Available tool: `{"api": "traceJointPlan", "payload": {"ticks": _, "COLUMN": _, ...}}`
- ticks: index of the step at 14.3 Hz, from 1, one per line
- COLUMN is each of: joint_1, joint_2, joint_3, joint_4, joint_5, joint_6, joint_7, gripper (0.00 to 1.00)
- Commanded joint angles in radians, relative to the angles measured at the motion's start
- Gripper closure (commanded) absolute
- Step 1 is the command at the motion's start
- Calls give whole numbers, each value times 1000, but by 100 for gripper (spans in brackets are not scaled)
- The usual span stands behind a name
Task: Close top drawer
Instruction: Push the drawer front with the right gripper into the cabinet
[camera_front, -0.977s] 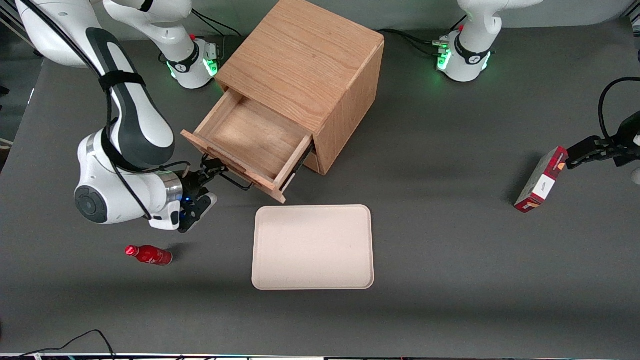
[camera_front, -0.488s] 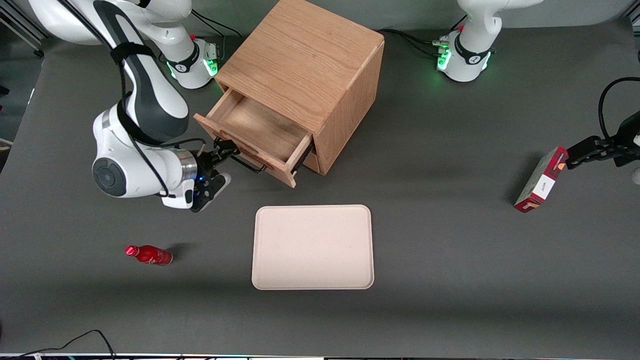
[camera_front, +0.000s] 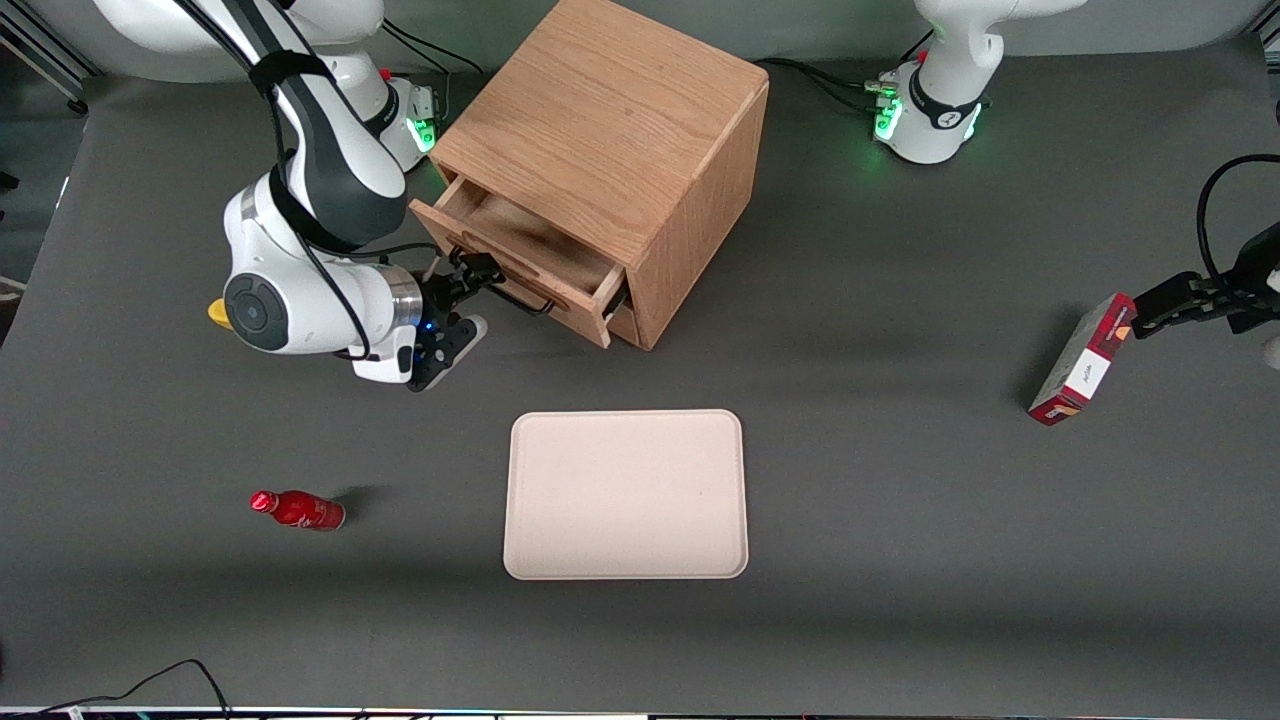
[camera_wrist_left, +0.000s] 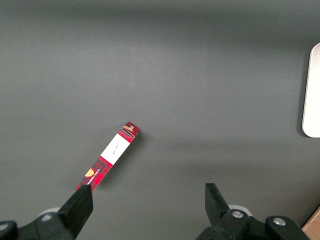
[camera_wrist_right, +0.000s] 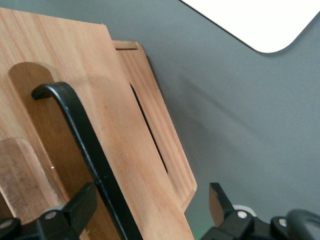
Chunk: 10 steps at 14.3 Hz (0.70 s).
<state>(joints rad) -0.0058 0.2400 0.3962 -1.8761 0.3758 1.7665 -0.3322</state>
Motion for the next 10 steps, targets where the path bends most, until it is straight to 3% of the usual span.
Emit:
{"api": "traceJointPlan", "payload": {"ticks": 1, "joint_1": -8, "joint_2": -82, "joint_3": 15, "joint_4": -89, "joint_5": 41, "joint_6": 22, "joint_7": 18, "gripper": 0}}
{"api": "traceJointPlan", "payload": {"ticks": 7, "joint_1": -16, "joint_2": -131, "joint_3": 72, "joint_4": -138, "joint_5": 43, "joint_6": 22, "joint_7": 102, "gripper": 0}}
{"api": "traceJointPlan", "payload": {"ticks": 10, "joint_1": -16, "joint_2": -148, "joint_3": 93, "joint_4": -150, "joint_5": 77, "joint_6": 24, "joint_7": 134, "gripper": 0}}
